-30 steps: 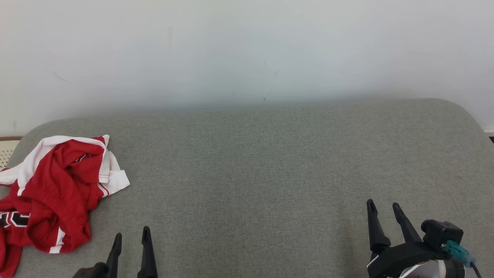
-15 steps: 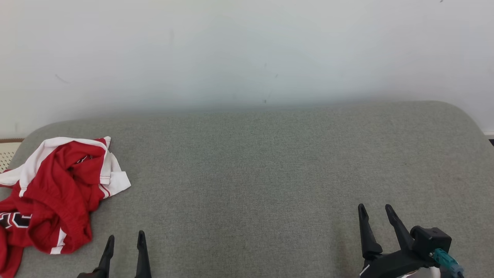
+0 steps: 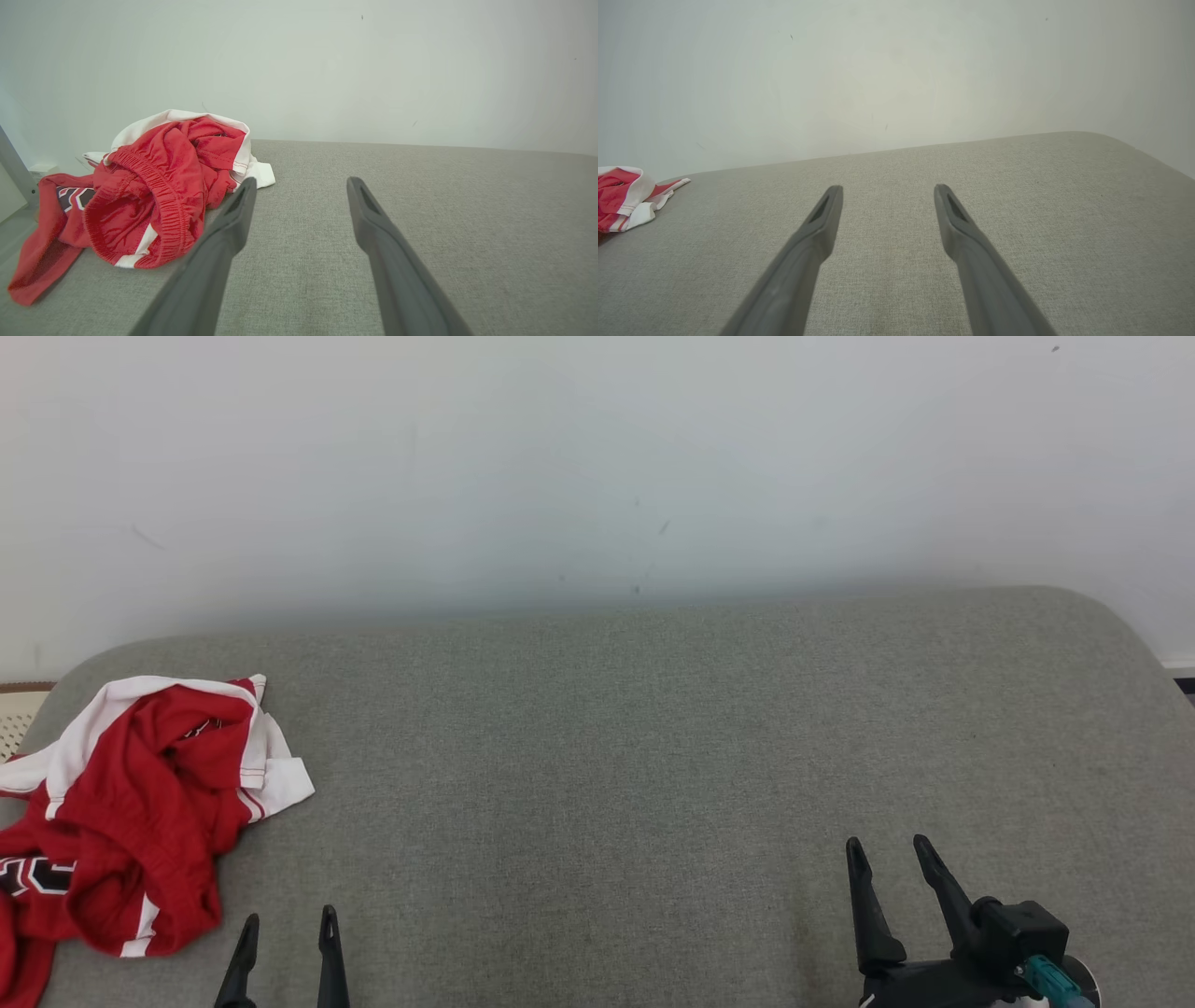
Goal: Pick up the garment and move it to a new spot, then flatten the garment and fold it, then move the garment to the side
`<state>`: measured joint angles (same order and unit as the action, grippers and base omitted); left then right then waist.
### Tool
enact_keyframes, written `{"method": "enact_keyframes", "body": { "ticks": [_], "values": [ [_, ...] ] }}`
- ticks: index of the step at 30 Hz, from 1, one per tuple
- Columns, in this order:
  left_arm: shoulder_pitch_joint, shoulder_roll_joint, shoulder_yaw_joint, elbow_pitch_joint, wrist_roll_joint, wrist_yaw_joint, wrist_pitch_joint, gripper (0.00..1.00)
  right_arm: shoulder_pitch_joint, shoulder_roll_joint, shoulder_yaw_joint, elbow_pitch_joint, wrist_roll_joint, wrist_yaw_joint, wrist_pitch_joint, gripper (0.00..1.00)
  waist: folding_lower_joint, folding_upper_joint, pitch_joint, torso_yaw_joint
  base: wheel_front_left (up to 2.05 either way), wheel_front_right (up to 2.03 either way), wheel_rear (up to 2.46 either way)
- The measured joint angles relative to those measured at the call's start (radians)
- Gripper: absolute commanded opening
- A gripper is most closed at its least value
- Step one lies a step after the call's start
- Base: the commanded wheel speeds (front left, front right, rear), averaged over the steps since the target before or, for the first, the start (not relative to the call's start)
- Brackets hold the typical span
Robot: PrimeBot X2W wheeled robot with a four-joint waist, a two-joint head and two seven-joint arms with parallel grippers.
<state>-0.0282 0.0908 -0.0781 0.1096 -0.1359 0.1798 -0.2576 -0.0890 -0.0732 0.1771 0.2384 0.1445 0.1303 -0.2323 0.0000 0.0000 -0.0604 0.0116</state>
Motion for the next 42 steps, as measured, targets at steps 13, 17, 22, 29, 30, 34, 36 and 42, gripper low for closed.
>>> {"method": "enact_keyframes", "body": {
  "ticks": [13,17,22,29,30,34,36,42],
  "values": [
    [0.029,0.003,0.025,-0.038,0.084,0.024,0.0,1.0,0.027,0.005,0.011,-0.041,-0.052,0.0,-0.031,1.0,0.0,0.0,-0.017,-0.003,0.0,0.0,0.0],
    [0.032,0.003,0.026,-0.043,0.084,0.024,0.0,1.0,0.036,0.005,0.008,-0.05,-0.053,0.0,-0.023,1.0,0.0,0.0,-0.016,-0.005,0.0,0.0,0.0],
    [0.033,0.003,0.026,-0.045,0.084,0.024,0.0,1.0,0.037,0.005,0.006,-0.057,-0.054,0.0,-0.018,1.0,0.0,0.0001,-0.014,-0.005,0.0,0.0,0.0],
    [0.034,0.003,0.026,-0.045,0.084,0.024,0.0,1.0,0.038,0.006,0.006,-0.057,-0.054,0.0,-0.015,1.0,0.0,0.0,-0.011,-0.003,0.0,0.0,0.0],
    [0.034,0.003,0.026,-0.045,0.084,0.024,0.0,1.0,0.038,0.006,0.006,-0.057,-0.054,0.0,-0.015,1.0,0.0,0.0,-0.011,-0.003,0.0,0.0,0.0],
    [0.034,0.003,0.025,-0.044,0.084,0.024,0.0,1.0,0.039,0.006,0.006,-0.056,-0.051,0.0,-0.015,1.0,0.0,0.0001,-0.009,0.001,0.0,0.0,0.0],
    [0.034,0.003,0.025,-0.039,0.084,0.023,0.0,1.0,0.04,0.007,0.005,-0.056,-0.051,0.0,-0.014,1.0,0.0,0.0,-0.007,0.009,0.0,0.0,0.0],
    [0.031,0.008,0.024,-0.029,0.083,0.017,0.0,1.0,0.043,0.007,0.002,-0.051,-0.046,0.0,-0.014,1.0,0.0,0.0,-0.005,0.038,0.0,0.0,0.0]
  ]
}}
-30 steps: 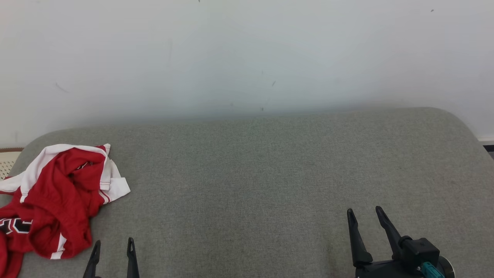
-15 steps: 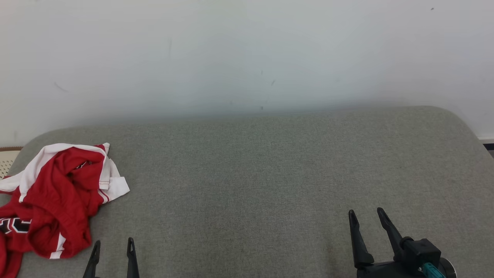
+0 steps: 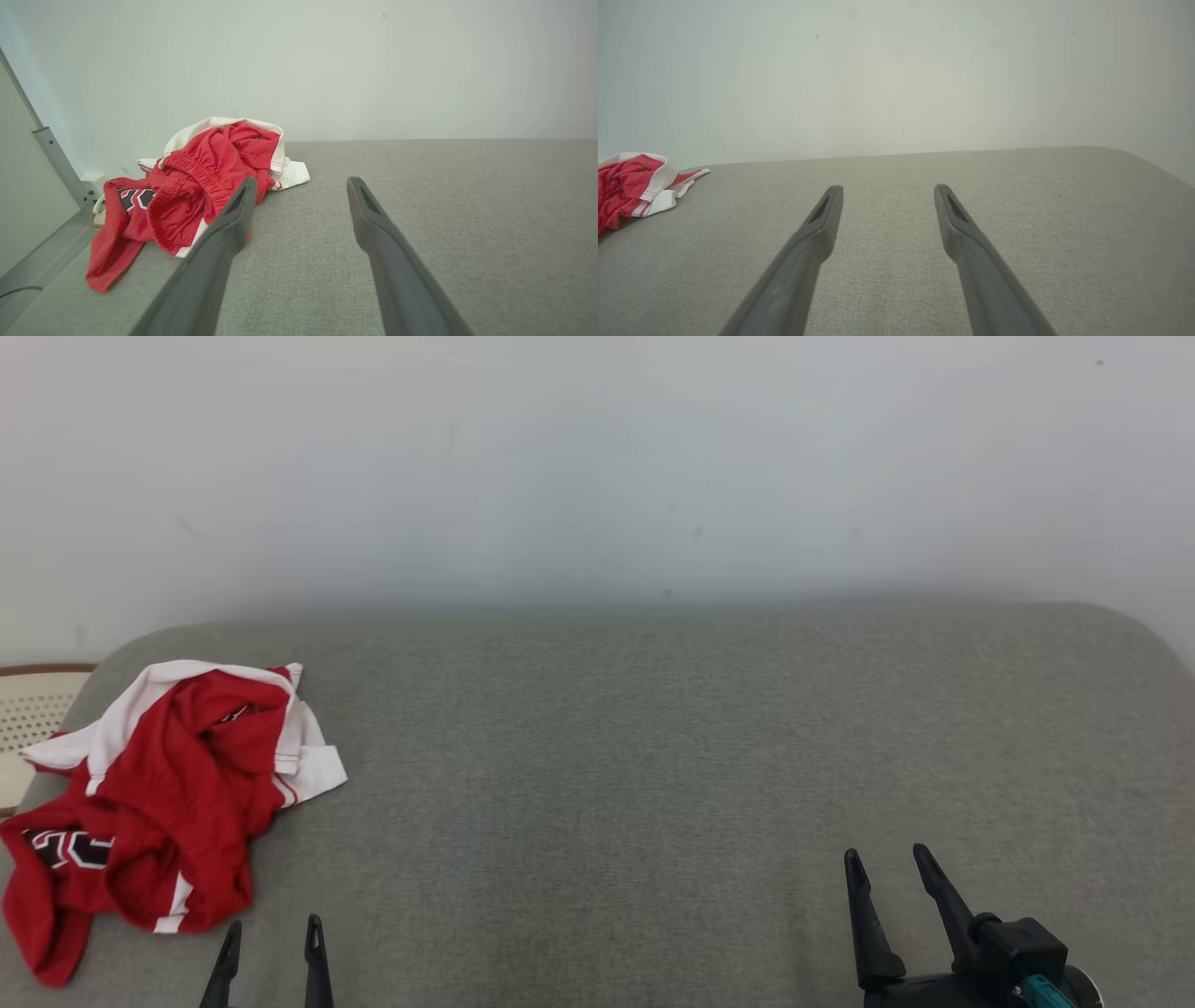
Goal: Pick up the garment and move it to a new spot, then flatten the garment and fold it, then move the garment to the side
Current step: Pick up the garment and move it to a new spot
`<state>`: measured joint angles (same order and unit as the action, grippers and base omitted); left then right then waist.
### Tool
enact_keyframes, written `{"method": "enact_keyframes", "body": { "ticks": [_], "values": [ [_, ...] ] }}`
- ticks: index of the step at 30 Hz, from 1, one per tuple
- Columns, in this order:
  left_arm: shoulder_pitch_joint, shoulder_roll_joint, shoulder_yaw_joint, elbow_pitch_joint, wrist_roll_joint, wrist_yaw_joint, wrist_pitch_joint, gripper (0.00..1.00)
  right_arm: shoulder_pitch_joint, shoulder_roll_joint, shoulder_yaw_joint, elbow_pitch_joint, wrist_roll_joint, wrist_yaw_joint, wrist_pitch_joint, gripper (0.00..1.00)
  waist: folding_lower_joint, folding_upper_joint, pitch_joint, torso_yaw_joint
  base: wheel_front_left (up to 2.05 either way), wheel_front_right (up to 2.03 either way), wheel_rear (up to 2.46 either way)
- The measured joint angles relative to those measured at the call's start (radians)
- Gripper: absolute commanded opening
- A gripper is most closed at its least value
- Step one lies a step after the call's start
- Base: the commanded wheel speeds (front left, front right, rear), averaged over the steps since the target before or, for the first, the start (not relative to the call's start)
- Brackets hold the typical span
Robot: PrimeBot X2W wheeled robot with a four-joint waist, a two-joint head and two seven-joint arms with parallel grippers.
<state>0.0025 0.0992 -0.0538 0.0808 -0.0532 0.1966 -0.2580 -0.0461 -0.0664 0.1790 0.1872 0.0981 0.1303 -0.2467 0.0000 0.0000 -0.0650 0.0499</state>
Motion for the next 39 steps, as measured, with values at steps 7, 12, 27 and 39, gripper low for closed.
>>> {"method": "enact_keyframes", "body": {
  "ticks": [7,12,27,39],
  "values": [
    [0.0,0.013,0.009,0.005,-0.006,0.0,-0.002,1.0,0.002,0.002,0.009,0.013,0.009,0.0,-0.002,1.0,0.0,0.0,-0.001,0.063,0.0,0.0,0.0],
    [0.0,0.022,0.012,0.008,-0.006,-0.001,-0.002,1.0,0.004,0.003,0.014,0.021,0.015,0.0,-0.007,1.0,0.0,0.0,-0.001,0.12,0.0,0.0,0.0],
    [0.001,0.037,0.017,0.011,-0.012,0.003,-0.002,1.0,0.007,0.009,0.039,0.034,0.025,0.0,-0.014,1.0,0.0,0.0,-0.001,0.31,0.0,0.0,0.0],
    [0.006,0.041,0.02,0.004,-0.02,0.01,-0.002,1.0,0.002,0.011,0.059,0.033,0.023,0.0,-0.017,1.0,0.0001,0.0,0.001,0.427,0.0,0.0,0.0]
  ]
}}
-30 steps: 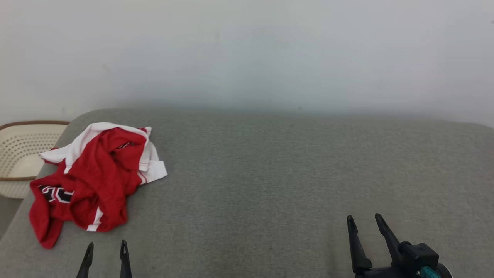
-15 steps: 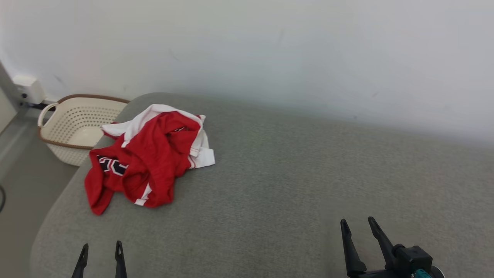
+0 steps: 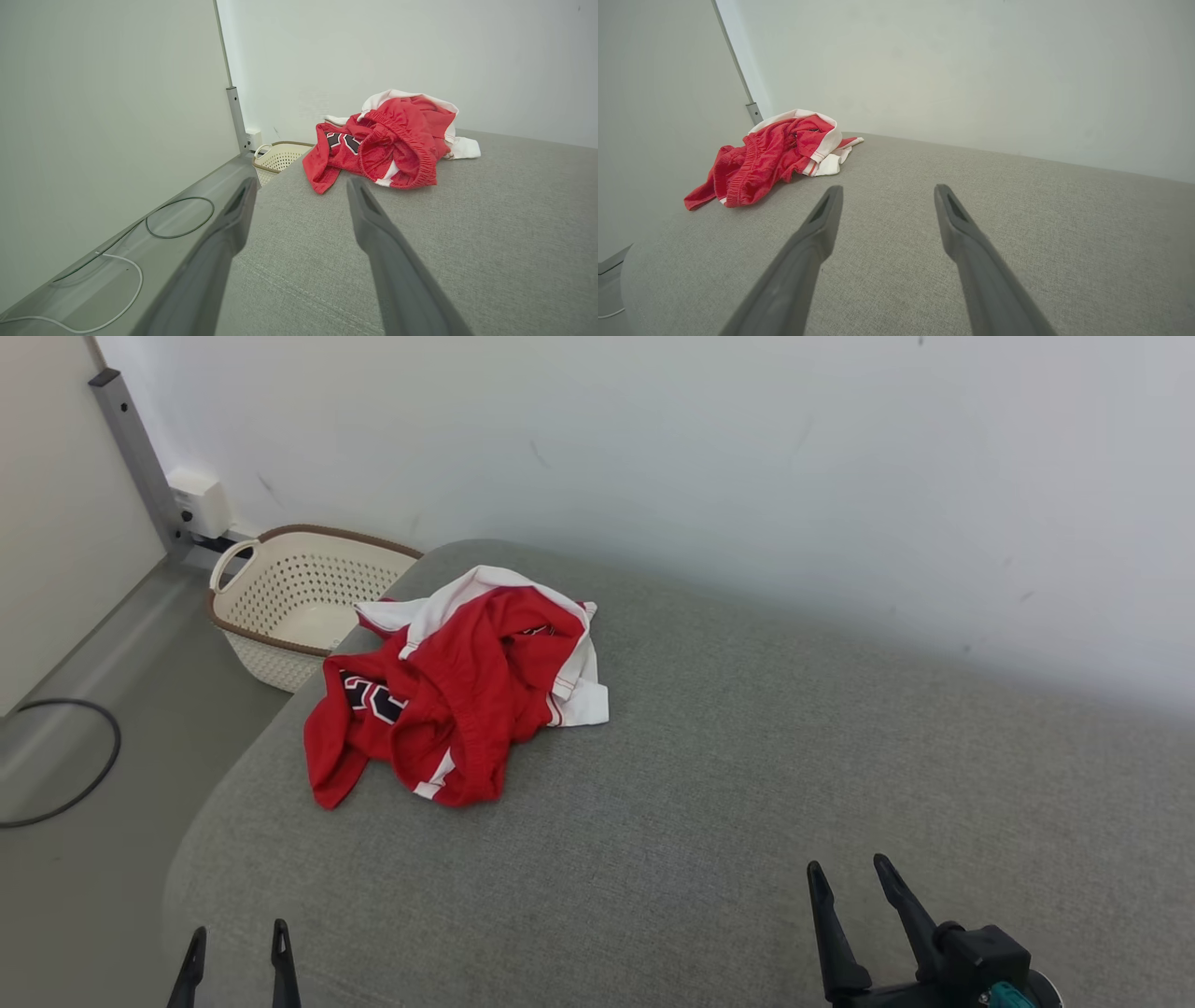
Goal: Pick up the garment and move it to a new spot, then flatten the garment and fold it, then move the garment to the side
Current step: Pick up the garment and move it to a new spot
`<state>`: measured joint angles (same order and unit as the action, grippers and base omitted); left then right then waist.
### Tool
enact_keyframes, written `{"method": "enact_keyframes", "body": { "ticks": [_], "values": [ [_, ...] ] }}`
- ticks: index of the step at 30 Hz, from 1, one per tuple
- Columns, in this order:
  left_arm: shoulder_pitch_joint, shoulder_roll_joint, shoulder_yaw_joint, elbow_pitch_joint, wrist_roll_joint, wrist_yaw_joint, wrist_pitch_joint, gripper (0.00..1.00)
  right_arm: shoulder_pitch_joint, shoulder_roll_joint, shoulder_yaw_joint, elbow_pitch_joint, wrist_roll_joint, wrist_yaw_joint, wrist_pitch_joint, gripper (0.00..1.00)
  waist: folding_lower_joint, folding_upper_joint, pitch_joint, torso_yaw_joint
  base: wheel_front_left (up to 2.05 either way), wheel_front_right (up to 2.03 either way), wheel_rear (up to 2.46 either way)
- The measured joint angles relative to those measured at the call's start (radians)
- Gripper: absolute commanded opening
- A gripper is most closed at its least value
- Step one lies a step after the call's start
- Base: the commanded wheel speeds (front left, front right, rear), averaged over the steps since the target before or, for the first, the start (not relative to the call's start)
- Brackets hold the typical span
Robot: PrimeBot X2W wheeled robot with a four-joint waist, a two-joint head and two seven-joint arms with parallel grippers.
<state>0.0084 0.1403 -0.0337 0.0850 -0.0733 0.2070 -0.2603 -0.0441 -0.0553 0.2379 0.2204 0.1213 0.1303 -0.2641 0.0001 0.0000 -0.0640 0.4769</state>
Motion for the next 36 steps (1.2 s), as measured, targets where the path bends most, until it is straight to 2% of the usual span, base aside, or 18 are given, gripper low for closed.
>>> {"method": "enact_keyframes", "body": {
  "ticks": [10,20,26,36],
  "values": [
    [0.008,-0.002,0.003,-0.016,-0.004,0.014,0.0,1.0,-0.018,-0.001,0.014,0.014,0.003,0.0,0.0,1.0,0.0,0.0,0.001,0.006,0.0,0.0,0.0],
    [-0.039,0.023,-0.005,-0.062,-0.005,-0.006,0.005,1.0,-0.011,0.001,0.008,-0.001,0.012,0.0,0.0,1.0,0.0,0.0,-0.005,-0.029,0.0,0.0,0.0],
    [-0.162,0.042,-0.024,-0.114,-0.001,-0.031,0.034,1.0,-0.012,0.001,0.006,-0.005,0.012,0.0,0.0,1.0,0.0,0.0,0.006,-0.058,0.0,0.0,0.0],
    [-0.4,0.056,-0.013,-0.061,-0.065,-0.083,0.07,1.0,-0.054,-0.016,0.015,-0.028,0.012,0.0,0.0,1.0,0.0001,0.0001,0.061,-0.121,0.0,0.0,0.0]
  ]
}}
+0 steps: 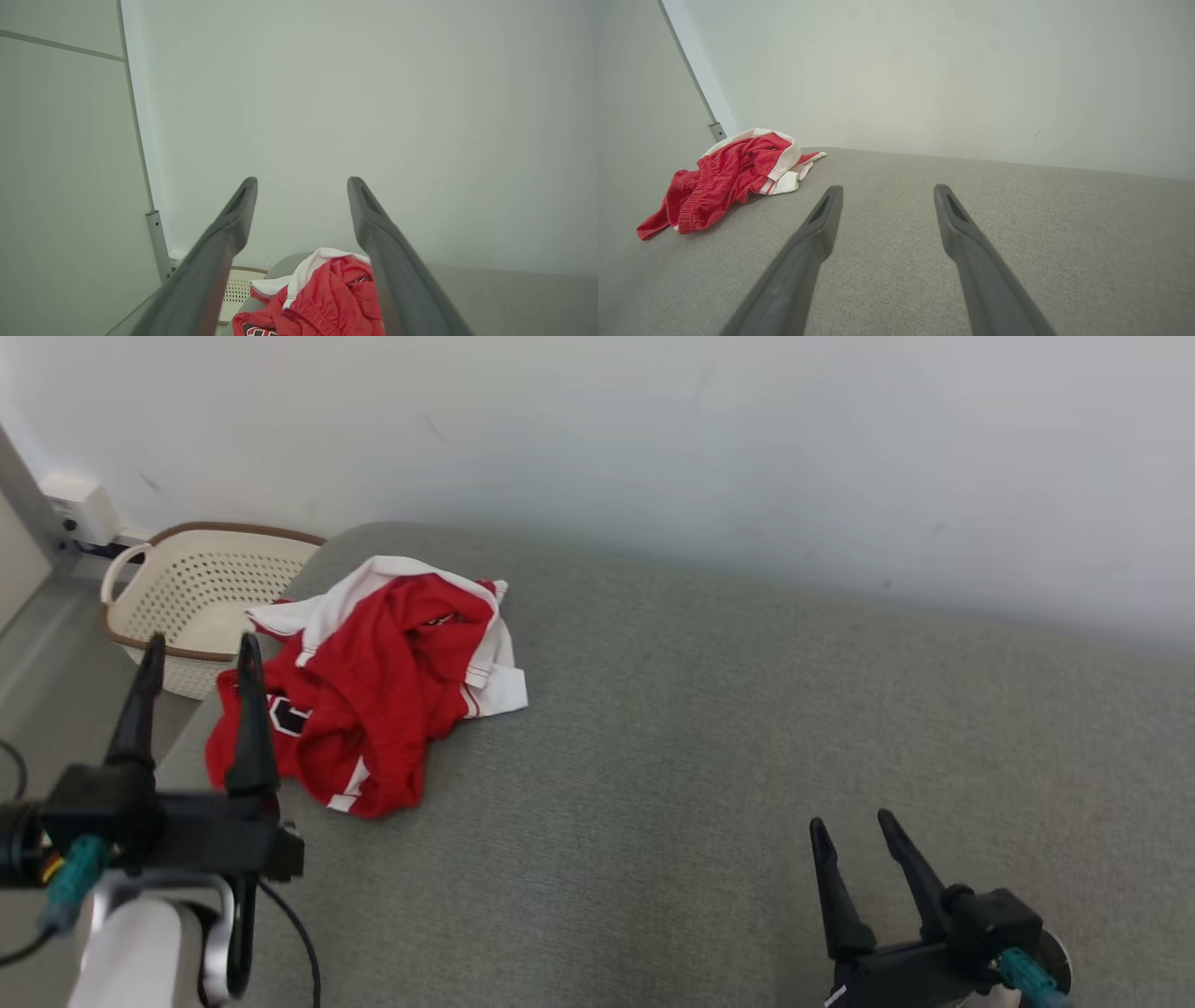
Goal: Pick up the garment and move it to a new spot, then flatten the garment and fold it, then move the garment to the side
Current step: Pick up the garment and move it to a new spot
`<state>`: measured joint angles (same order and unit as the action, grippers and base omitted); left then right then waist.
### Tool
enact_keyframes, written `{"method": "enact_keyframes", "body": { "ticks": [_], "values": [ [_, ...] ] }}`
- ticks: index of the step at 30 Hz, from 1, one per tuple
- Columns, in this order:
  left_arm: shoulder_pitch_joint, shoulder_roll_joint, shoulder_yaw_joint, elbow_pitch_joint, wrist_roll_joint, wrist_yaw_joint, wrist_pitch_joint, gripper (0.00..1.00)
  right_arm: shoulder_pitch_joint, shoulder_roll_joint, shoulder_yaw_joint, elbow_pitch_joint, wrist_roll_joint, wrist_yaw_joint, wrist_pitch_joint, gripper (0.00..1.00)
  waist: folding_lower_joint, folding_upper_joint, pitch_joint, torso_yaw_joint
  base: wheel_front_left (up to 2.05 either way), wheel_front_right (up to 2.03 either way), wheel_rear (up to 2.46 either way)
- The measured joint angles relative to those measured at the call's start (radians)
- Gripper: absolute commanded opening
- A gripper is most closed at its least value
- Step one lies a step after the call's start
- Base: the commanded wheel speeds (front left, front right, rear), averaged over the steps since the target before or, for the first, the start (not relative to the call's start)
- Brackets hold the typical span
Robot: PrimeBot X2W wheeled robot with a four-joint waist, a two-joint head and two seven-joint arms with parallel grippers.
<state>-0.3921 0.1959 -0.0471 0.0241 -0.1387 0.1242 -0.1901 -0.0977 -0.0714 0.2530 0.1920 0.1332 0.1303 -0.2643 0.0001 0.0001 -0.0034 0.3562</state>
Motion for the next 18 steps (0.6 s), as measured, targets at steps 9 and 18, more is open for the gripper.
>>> {"method": "enact_keyframes", "body": {
  "ticks": [9,18],
  "values": [
    [-0.166,0.047,0.008,0.149,0.001,-0.017,0.032,1.0,-0.05,-0.016,0.014,-0.033,0.0,0.0,0.0,1.0,0.0,0.0001,0.061,-0.082,0.0,0.0,0.0],
    [-0.33,0.1,0.027,0.353,-0.037,-0.058,0.091,1.0,-0.084,-0.027,0.023,-0.046,0.012,0.0,0.0,1.0,0.0,0.0001,0.118,-0.195,0.0,0.0,0.0]
  ]
}}
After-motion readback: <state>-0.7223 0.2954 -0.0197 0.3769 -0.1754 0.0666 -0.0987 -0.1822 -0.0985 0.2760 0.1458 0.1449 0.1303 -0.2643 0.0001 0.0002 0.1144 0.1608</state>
